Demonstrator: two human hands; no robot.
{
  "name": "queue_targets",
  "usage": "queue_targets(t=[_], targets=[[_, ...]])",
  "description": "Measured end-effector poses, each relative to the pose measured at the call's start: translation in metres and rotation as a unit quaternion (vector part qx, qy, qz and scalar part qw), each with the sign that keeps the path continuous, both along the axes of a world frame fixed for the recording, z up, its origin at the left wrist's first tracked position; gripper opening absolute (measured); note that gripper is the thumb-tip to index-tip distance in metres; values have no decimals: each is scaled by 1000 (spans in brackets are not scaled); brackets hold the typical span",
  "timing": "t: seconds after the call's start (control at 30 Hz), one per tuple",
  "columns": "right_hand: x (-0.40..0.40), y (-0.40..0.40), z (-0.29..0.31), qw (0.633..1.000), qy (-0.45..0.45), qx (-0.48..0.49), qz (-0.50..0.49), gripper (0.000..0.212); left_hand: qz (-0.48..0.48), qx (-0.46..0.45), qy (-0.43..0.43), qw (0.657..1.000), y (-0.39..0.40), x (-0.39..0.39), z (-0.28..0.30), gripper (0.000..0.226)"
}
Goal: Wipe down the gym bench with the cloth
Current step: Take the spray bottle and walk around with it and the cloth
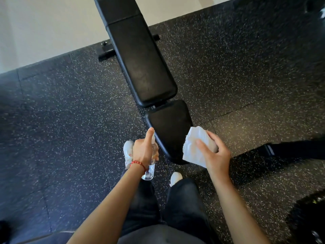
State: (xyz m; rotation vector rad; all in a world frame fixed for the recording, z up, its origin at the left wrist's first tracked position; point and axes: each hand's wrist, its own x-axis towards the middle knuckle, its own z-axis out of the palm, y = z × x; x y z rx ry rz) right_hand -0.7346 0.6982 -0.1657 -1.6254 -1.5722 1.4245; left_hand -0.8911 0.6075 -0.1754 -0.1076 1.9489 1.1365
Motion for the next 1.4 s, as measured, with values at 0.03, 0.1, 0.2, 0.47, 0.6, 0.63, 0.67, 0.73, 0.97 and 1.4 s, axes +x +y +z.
queue_targets(t=[0.03,0.1,0.2,0.47,0.6,0.63,0.67,0.73,0.97,1.4], targets=[[-15,0,-1,1000,0,5,-2,33,-4,5,-2,1000,2,-14,1,59],[-51,0,-3,1000,-9,12,-12,34,-17,13,4,1000,7,-51,2,59],[-105,-3,-3,999,-13,29,-42,33,-62,6,42,997,18,-113,5,63],[-209,-4,-3,995,-6,27,-95,33,-94,-19,67,993,36,-228,-5,63],[-236,6,-1,994,-9,24,-104,34,-79,-20,67,994,45,-256,-10,59],[-242,10,-1,994,-8,20,-106,33,-74,-21,64,995,48,-262,-12,57],[-248,15,-1,994,-5,19,-106,31,-68,-21,58,996,51,-267,-14,56],[-260,25,-1,995,1,20,-98,28,-57,-19,49,997,60,-280,-16,55],[-309,77,-7,996,23,20,-80,30,-40,-36,66,996,108,-329,-22,60],[-417,195,-4,999,28,17,-3,29,40,11,84,996,209,-430,3,48]])
